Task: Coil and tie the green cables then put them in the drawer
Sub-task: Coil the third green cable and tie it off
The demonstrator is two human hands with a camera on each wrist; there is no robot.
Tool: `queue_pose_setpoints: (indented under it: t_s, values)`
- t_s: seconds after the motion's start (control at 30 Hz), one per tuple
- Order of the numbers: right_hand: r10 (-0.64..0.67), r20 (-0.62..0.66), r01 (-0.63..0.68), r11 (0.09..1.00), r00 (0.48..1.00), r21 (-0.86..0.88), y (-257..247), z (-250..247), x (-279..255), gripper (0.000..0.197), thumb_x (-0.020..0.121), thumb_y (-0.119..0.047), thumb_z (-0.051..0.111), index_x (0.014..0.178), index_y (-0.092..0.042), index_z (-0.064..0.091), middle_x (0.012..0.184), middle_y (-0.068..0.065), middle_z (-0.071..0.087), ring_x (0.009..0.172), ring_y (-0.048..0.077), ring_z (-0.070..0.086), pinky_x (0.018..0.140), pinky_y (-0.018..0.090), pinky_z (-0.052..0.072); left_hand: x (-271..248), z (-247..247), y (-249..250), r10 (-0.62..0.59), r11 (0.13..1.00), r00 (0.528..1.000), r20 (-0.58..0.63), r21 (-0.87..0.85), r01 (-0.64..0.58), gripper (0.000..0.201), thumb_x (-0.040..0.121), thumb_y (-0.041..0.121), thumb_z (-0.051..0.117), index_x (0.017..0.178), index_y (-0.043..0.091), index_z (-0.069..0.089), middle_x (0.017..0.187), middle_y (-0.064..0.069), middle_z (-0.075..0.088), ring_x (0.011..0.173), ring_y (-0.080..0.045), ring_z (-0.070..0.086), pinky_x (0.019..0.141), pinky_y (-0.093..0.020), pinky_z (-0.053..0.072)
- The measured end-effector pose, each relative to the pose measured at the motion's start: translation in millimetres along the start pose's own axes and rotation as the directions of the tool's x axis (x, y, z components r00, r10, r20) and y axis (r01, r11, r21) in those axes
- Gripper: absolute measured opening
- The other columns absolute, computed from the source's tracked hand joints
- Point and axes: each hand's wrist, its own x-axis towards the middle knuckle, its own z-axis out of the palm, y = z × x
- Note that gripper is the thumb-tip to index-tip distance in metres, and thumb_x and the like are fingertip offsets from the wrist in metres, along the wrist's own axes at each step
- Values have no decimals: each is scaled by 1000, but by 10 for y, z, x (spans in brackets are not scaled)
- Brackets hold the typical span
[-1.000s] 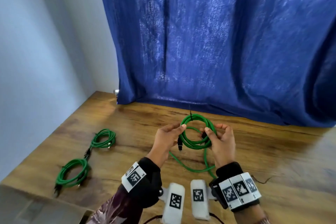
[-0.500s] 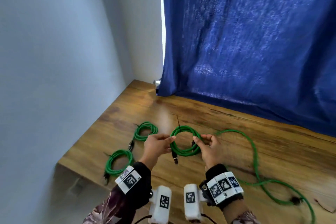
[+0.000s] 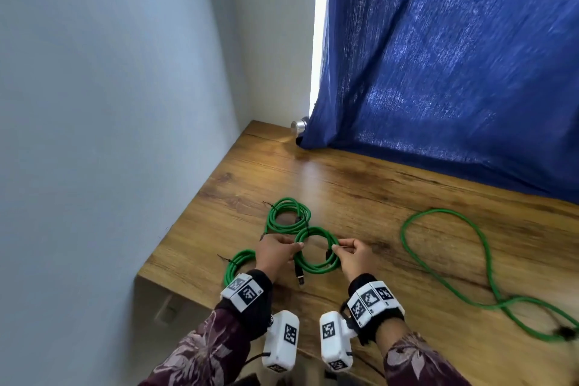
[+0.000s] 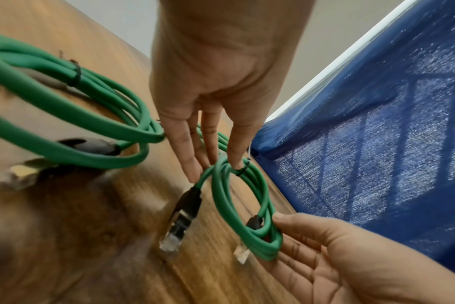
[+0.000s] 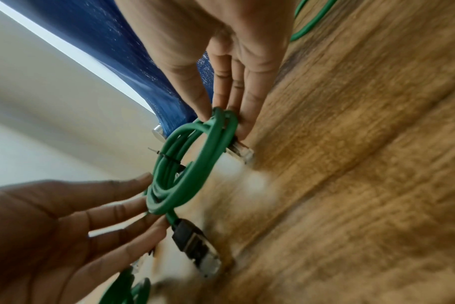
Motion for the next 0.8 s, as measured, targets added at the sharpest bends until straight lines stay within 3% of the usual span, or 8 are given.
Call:
queue_pose_setpoints:
  t_s: [0.13, 0.2, 0.3, 0.37, 0.5, 0.67, 0.73, 0.8]
  values:
    - [12, 39, -10, 999, 999, -51, 78, 45, -1, 17, 85, -7, 64, 101, -3, 64, 100, 11, 67, 78, 16, 57, 67, 23, 41, 73, -12, -65, 18, 993, 1000, 21, 119, -21, 14, 75, 19, 76, 72, 16, 64, 87, -10, 68, 89, -24, 66, 83, -40, 56]
    - [-8, 67, 15, 995, 998, -98, 99, 53, -1, 22, 85, -6, 63, 107, -3, 64, 103, 10, 66, 84, 16, 57, 71, 21, 41, 78, -25, -68, 42, 986, 998, 40, 162, -48, 11, 80, 22, 71, 85, 14, 67, 93, -9, 68, 94, -24, 65, 85, -38, 56]
    - [-45, 67, 54, 989, 997, -138, 98, 4, -17, 21, 86, -10, 63, 106, -6, 65, 99, 5, 65, 85, 15, 58, 73, 22, 42, 50, -32, -15, 174, 923, 984, 30, 344, -174, 24, 86, 30, 62, 105, 15, 65, 99, -1, 68, 95, -17, 62, 83, -30, 51]
    - [-104, 13, 105, 986, 994, -126, 90, -89, -33, 15, 87, -10, 61, 102, -7, 65, 95, 3, 63, 87, 17, 59, 73, 21, 40, -17, -11, 63, 336, 846, 941, 25, 430, -314, 25, 89, 31, 56, 108, 17, 64, 102, 0, 67, 96, -16, 61, 83, -30, 48]
    - [-267, -145, 244, 957, 953, -159, 58, -420, -94, 9, 87, -9, 60, 91, -13, 67, 90, 0, 66, 82, 13, 60, 71, 20, 42, -205, 142, 281, 591, 720, 803, 77, 398, -569, 18, 91, 23, 54, 102, 19, 67, 100, 5, 66, 95, -9, 58, 84, -25, 45]
    - [-361, -302, 304, 927, 882, -219, 96, -986, -149, 12, 88, -10, 59, 90, -13, 70, 88, -2, 68, 77, 8, 59, 69, 18, 41, -399, 524, 493, 727, 605, 671, 149, 324, -727, 16, 89, 16, 56, 100, 21, 65, 94, 10, 65, 91, -8, 58, 82, -26, 46]
    - [-380, -368, 310, 921, 848, -236, 143, -1247, -168, 11, 87, -7, 60, 89, -11, 70, 90, 0, 69, 76, 8, 59, 70, 18, 42, -478, 708, 541, 741, 587, 649, 173, 304, -751, 17, 89, 15, 56, 102, 23, 62, 93, 10, 65, 90, -8, 58, 81, -28, 46]
    - [-354, -401, 279, 931, 845, -233, 209, -1495, -178, 11, 87, -6, 59, 89, -9, 70, 91, 2, 69, 76, 9, 58, 71, 19, 42, -554, 891, 569, 728, 592, 654, 206, 292, -751, 17, 90, 16, 55, 105, 23, 61, 96, 10, 65, 90, -6, 58, 81, -22, 45]
